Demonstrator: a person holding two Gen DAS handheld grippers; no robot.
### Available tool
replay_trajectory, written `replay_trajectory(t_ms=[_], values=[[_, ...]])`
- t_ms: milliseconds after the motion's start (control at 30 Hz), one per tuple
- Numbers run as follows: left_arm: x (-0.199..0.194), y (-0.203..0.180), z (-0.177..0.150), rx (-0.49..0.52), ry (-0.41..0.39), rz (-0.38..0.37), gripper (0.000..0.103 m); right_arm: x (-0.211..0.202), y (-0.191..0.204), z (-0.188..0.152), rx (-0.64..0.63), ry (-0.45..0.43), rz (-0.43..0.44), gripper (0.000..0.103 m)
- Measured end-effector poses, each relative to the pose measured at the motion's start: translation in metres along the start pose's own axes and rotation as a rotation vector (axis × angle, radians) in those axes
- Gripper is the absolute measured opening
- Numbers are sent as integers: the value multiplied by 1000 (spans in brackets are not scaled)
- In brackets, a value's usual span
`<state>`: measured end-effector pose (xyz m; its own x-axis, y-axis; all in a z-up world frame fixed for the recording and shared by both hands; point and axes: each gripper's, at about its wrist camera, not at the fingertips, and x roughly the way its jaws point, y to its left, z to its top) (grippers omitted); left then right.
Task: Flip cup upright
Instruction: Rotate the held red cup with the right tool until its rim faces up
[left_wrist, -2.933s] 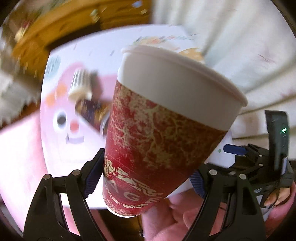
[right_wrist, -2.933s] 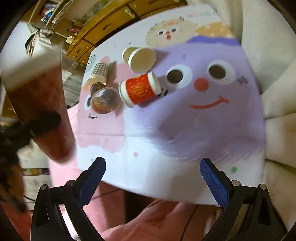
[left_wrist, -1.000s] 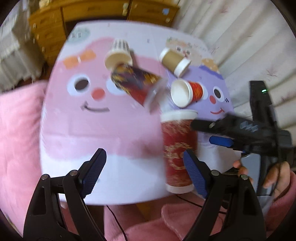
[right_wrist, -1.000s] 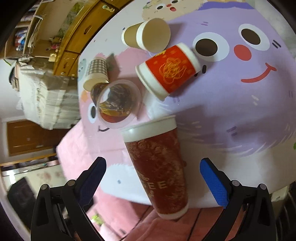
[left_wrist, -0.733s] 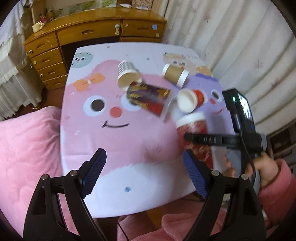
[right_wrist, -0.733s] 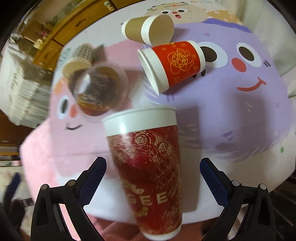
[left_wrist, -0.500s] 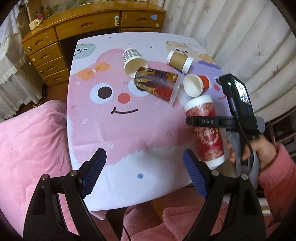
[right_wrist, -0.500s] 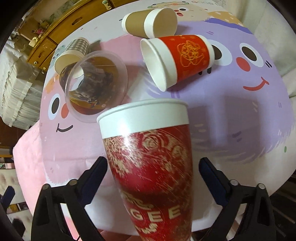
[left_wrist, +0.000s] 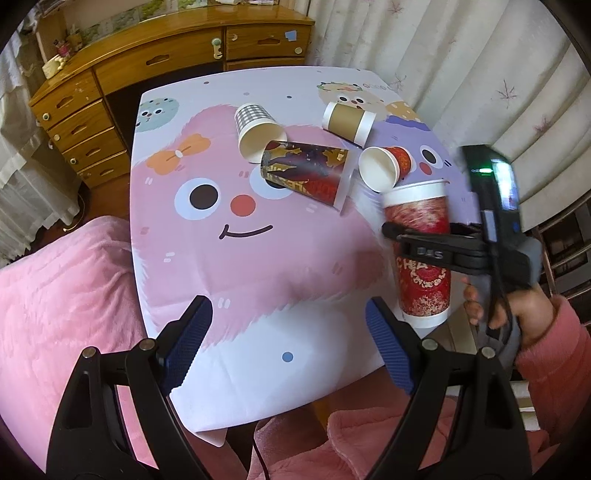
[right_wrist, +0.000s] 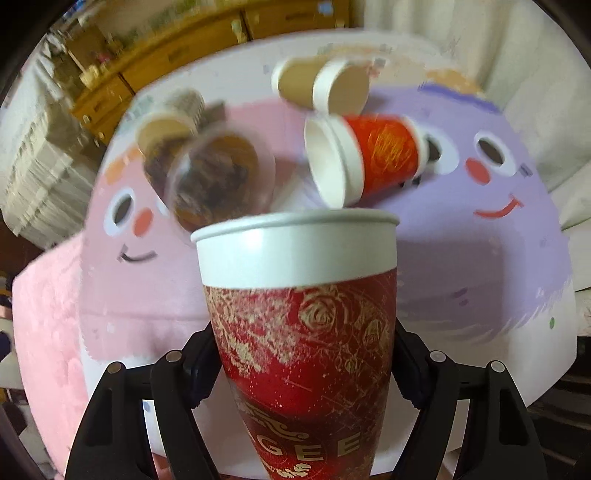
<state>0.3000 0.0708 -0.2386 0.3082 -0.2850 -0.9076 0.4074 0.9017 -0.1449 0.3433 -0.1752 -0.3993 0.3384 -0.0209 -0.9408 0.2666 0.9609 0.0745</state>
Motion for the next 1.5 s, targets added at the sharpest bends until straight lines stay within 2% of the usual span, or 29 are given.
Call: replay_trajectory(t_ms=[100,200,300,433,500,733,967,1100,1300,1367,1500], values=[[4,-2,4,5,6,-1,83,-26,-2,-5,18,-119,9,78],[9,-3,8,10,8,10,83,-54,-9,-18,35,-288,34,78],[14,-3,12,13,5,34,83,-73,-8,-39,20,-478,15,78],[23,-3,17,22,8,102,83,-81,-4,-61,10,-626,-28,78],[27,-1,17,14,13,104,83,-80,-3,-71,25,-667,-40,78],[30,4,15,-11,17,101,83,-78,-6,-89,60,-717,-72,78],[29,4,12,-27,18,87,83,-65,-1,-91,13,-701,-73,79],[29,0,9,-22,21,67,83,-73,5,-98,-12,-673,-73,79],[38,-12,4,-11,53,13,83,-69,5,-111,6,-570,-70,80],[38,-17,2,-8,50,5,83,-68,4,-114,2,-538,-65,88],[34,-24,2,-15,32,6,83,-65,-3,-115,-5,-493,-33,97]])
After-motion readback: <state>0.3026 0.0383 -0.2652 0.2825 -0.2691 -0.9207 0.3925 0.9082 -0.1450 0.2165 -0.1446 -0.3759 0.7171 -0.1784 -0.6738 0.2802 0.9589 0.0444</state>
